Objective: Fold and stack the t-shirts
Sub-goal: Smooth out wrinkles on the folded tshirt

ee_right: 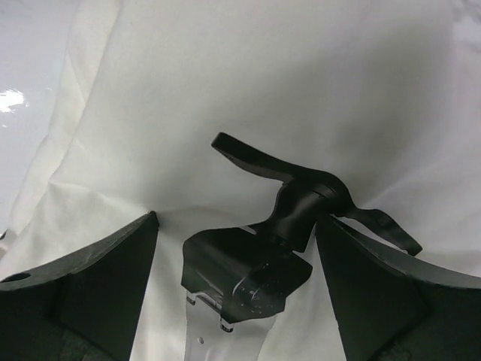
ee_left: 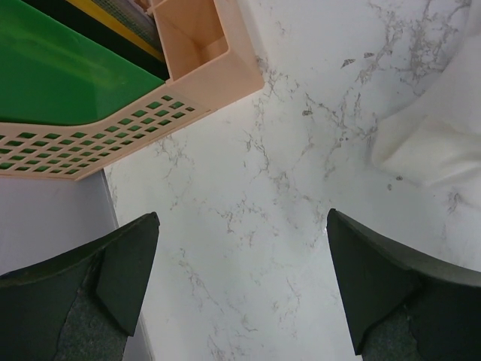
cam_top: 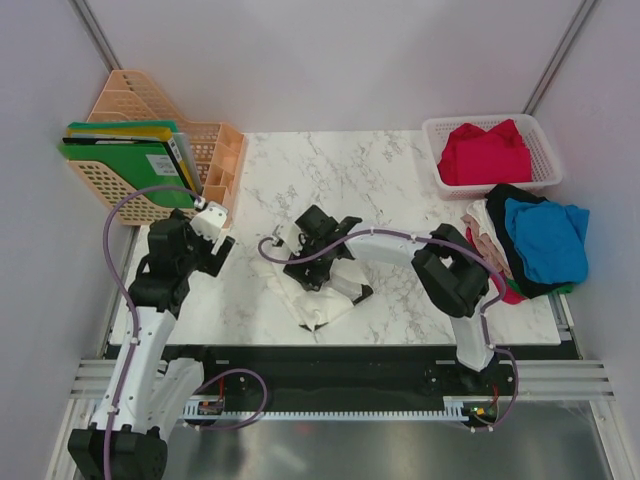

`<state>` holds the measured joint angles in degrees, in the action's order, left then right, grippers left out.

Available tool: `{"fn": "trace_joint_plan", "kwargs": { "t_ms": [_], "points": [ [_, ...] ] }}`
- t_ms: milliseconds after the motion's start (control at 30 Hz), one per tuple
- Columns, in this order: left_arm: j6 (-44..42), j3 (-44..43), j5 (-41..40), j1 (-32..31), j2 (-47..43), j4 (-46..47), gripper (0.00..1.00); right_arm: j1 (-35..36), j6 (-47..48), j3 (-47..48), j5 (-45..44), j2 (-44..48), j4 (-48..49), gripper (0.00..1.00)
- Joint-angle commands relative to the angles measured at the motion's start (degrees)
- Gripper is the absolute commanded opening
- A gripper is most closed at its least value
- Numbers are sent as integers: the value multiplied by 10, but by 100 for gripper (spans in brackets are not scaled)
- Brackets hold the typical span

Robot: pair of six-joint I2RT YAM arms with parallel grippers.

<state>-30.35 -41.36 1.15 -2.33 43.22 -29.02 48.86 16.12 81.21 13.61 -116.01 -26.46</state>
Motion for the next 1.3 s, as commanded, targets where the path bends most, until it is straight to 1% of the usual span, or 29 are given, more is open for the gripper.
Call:
{"fn": "trace_joint_plan", "kwargs": {
  "t_ms": [0, 167, 233, 400, 500, 600, 700, 800, 833, 867, 967, 1067, 1167, 1200, 1267],
  "points": [
    [-14, 1, -10, 2, 6, 12, 100, 75, 17, -16, 31, -55, -15, 93],
    [2, 0, -9, 2, 17, 18, 100, 136, 11, 54, 44, -97, -18, 92],
    [10, 0, -10, 2, 15, 16, 100, 145, 7, 107, 49, -119, -25, 92],
    [1, 2, -45, 6, 1, 9, 100, 153, -6, 234, 65, -186, -43, 92],
    [-8, 1, -57, 7, -4, 1, 100, 154, -4, 258, 62, -199, -46, 92],
    [-11, -2, -61, 8, -7, -3, 100, 154, 8, 239, 49, -187, -46, 92],
    [-2, -5, -58, 10, 0, -5, 100, 154, 15, 196, 36, -151, -31, 92],
    [12, -9, -48, 12, 5, -4, 100, 154, 8, 123, 23, -76, 17, 91],
    [13, -10, -44, 14, 6, -3, 100, 154, 6, 106, 19, -30, 30, 90],
    [14, -13, -37, 14, 8, -4, 100, 154, 5, 76, 6, -6, 51, 89],
    [22, -12, -22, 16, 20, -5, 100, 157, -2, 28, -26, 88, 95, 86],
    [26, -9, -13, 17, 26, -6, 100, 159, -5, 20, -40, 158, 112, 89],
    [26, 1, 7, 18, 29, -12, 100, 158, -1, 37, -57, 205, 103, 96],
    [24, 3, 14, 18, 32, -16, 100, 159, 7, 44, -80, 214, 94, 98],
    [27, 7, 32, 18, 39, -32, 100, 158, 28, 60, -142, 240, 76, 98]
  ]
}}
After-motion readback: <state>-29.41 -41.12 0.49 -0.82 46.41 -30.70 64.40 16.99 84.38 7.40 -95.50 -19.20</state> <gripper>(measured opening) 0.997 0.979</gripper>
